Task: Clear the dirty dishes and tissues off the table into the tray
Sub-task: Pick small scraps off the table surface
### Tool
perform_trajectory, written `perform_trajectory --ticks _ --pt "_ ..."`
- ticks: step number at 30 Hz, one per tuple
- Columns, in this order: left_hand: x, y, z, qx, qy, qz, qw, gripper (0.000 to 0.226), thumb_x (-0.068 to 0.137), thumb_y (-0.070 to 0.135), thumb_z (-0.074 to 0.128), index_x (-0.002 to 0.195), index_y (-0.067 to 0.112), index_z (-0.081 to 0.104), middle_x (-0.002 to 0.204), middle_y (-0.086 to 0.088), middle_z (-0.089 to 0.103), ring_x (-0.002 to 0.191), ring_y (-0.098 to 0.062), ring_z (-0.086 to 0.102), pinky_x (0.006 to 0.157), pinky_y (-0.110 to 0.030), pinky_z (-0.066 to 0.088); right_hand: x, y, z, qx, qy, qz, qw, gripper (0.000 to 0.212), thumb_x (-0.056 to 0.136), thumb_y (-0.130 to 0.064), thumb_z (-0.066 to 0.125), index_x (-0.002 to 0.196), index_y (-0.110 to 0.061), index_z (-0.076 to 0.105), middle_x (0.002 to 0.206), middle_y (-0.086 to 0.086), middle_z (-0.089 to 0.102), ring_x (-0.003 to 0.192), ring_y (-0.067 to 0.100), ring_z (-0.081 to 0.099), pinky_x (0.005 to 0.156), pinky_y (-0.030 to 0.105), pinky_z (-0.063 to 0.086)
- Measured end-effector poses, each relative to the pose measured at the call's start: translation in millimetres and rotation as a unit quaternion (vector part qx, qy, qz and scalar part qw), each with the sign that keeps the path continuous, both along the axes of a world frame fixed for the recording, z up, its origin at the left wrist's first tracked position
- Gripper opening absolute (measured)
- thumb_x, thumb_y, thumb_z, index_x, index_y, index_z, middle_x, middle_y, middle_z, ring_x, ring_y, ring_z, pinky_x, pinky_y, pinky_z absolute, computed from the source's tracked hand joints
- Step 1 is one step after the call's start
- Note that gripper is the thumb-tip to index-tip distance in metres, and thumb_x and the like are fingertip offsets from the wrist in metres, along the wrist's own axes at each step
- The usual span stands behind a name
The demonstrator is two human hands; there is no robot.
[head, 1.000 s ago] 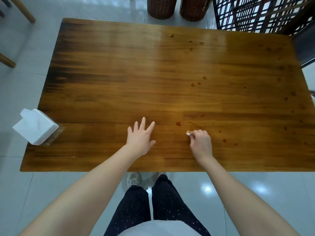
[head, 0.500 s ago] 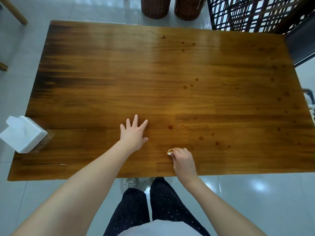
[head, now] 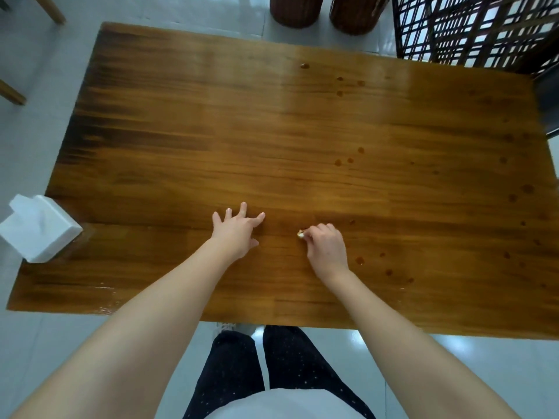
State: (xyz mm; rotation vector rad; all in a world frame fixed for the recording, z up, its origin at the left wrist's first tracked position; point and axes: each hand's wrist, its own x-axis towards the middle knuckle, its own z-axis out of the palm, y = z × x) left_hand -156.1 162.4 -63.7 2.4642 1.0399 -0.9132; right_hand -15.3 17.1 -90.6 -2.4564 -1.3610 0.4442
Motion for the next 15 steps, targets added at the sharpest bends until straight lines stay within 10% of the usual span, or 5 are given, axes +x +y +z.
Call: perform_trajectory --ticks 15 --pt "21 10 6 -0.035 0.058 0.016 0.998 0.067 0.1 0.011 0.048 0.153 0.036 0.014 0.161 -0.014 0.0 0.146 -0.041 0.013 0.114 -0.058 0.015 -18 -43 6 -0.02 0.041 0.055 0.997 0.012 0.091 -0.009 0.061 0.091 -0.011 0.072 0.088 0.002 0.069 0.083 0.019 0.059 0.077 0.033 0.049"
